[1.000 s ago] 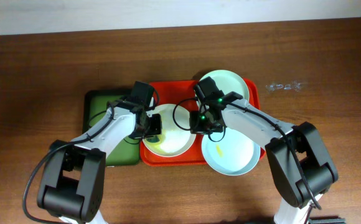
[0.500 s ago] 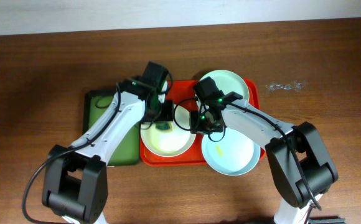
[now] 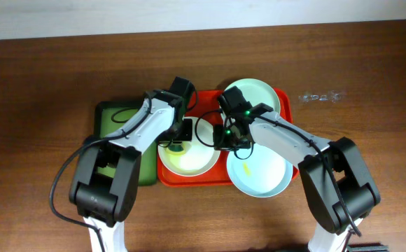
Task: Clean dirty plates on tray and stack at the side
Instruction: 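Scrub the white plate surface with the sponge in the left gripper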
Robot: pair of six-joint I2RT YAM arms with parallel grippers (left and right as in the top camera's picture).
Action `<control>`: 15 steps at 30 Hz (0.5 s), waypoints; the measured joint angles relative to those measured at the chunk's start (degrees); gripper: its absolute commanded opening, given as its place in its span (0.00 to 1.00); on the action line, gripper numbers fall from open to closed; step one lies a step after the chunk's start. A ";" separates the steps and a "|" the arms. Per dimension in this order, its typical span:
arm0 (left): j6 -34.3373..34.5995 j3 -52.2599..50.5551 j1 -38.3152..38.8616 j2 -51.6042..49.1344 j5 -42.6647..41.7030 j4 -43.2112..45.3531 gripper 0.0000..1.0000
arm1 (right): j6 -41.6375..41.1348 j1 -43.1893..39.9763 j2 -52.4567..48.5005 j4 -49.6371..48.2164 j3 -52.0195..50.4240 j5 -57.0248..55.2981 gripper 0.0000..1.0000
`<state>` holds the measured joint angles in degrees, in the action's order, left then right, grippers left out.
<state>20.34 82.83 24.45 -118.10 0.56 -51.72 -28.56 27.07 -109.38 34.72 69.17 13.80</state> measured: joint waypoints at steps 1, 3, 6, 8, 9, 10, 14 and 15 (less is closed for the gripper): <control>-0.48 0.09 -0.02 -0.22 -0.81 0.07 0.00 | 0.09 0.00 0.00 -0.02 0.00 -0.02 0.04; -2.58 0.33 -0.70 -0.52 -3.28 0.11 0.00 | 0.04 0.00 0.00 -0.02 0.00 -0.04 0.04; -6.75 0.52 -1.40 -0.66 -10.29 0.94 0.00 | 0.02 0.00 0.00 -0.02 0.00 -0.04 0.04; -8.92 1.05 -1.09 -1.05 -15.10 0.44 0.00 | 0.02 0.00 0.00 0.00 0.00 -0.04 0.04; -9.44 1.07 -0.96 -1.05 -16.28 0.20 0.00 | 0.04 0.00 0.00 0.00 0.00 -0.04 0.04; -9.99 1.07 -0.81 -0.94 -17.27 -0.02 0.00 | 0.07 0.00 0.00 0.00 0.00 -0.04 0.04; -10.47 1.07 -0.74 2.58 -17.25 -1.75 0.00 | 0.02 0.00 0.00 0.00 0.00 -0.04 0.04; -10.03 1.07 -0.72 4.68 -15.54 -2.62 0.00 | 0.07 0.00 0.00 -0.02 0.00 -0.04 0.04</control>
<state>10.31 83.90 23.73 -113.43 -14.98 -54.35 -28.49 27.07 -109.38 34.70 69.17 13.76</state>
